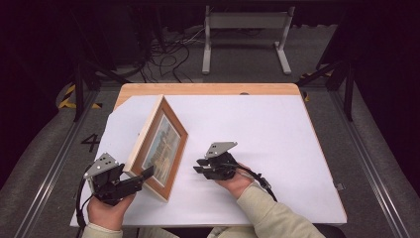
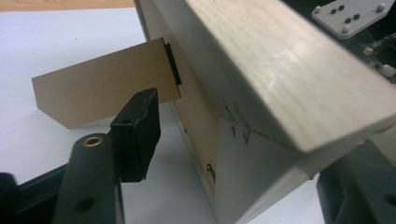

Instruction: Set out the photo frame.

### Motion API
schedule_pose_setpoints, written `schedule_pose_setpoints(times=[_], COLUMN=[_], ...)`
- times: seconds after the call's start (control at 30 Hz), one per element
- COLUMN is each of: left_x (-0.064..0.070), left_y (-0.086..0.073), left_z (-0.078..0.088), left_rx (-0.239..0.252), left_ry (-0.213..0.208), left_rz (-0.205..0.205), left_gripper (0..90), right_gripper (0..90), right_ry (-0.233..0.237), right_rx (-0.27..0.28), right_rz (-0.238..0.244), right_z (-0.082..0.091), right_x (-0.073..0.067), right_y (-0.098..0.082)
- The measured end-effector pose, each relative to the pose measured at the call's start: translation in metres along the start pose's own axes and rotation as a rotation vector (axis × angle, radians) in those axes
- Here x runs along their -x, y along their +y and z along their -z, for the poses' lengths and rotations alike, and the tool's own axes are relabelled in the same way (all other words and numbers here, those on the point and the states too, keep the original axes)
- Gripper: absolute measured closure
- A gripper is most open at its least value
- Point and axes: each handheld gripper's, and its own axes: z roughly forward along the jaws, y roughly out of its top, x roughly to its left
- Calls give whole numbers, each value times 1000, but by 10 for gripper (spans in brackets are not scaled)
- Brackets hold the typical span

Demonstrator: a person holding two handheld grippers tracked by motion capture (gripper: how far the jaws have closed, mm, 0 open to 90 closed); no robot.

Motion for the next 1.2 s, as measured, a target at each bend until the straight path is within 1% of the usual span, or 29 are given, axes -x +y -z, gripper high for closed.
schedule_pose_setpoints(times=[0.1, 0.23, 0.33, 0.37, 0.4, 0.47, 0.63, 0.67, 0.7, 0.73, 0.77, 0.8, 0.9, 1.0, 1.03, 1.07, 1.1, 1.13, 1.2], left_x=[1, 2, 3, 4, 4, 5, 5, 5, 4, 4, 2, 1, 0, -2, -4, -6, -7, -8, -8], left_y=[0, -1, -1, -1, -1, -2, -2, -2, -2, -2, -2, -2, -2, -2, -2, -2, -2, -2, -2], left_z=[-2, -4, -5, -5, -5, -5, -5, -4, -4, -4, -4, -3, -3, -3, -3, -2, -2, -2, -1], left_rx=[-13, -26, -32, -33, -35, -32, -34, -33, -32, -31, -28, -27, -24, -17, -12, -9, -4, -2, 4], left_ry=[2, -7, -15, -16, -11, -7, -2, 14, 19, 20, 12, 14, 4, -6, -14, -24, -30, -29, -30], left_rz=[-4, -3, -20, -19, -39, -48, -42, -39, -40, -32, -26, -29, -26, -10, 5, 8, 20, 17, 23], left_gripper=[460, 500, 556, 578, 596, 600, 614, 614, 645, 672, 692, 709, 721, 728, 732, 735, 737, 741, 746], right_gripper=[698, 693, 689, 687, 686, 684, 683, 683, 682, 681, 680, 678, 674, 671, 670, 669, 667, 664, 661], right_ry=[-1, -2, -4, -5, -5, -4, -4, -5, -5, -6, -5, -7, -10, -20, -21, -23, -26, -28, -30], right_rx=[0, 2, 4, 7, 6, 8, 9, 9, 9, 11, 12, 13, 19, 30, 31, 36, 40, 44, 49], right_rz=[-1, -7, -12, -12, -15, -18, -19, -20, -22, -22, -21, -22, -28, -37, -42, -46, -46, -52, -55], right_z=[1, 1, 2, 2, 2, 3, 3, 3, 3, 3, 4, 4, 6, 10, 12, 13, 14, 16, 17], right_x=[1, 1, 2, 3, 3, 3, 3, 3, 3, 4, 4, 4, 5, 9, 9, 10, 12, 13, 14], right_y=[0, -1, -1, -1, -1, -1, -1, -1, -1, -1, -1, -1, -1, 0, 0, 0, 0, 0, 0])
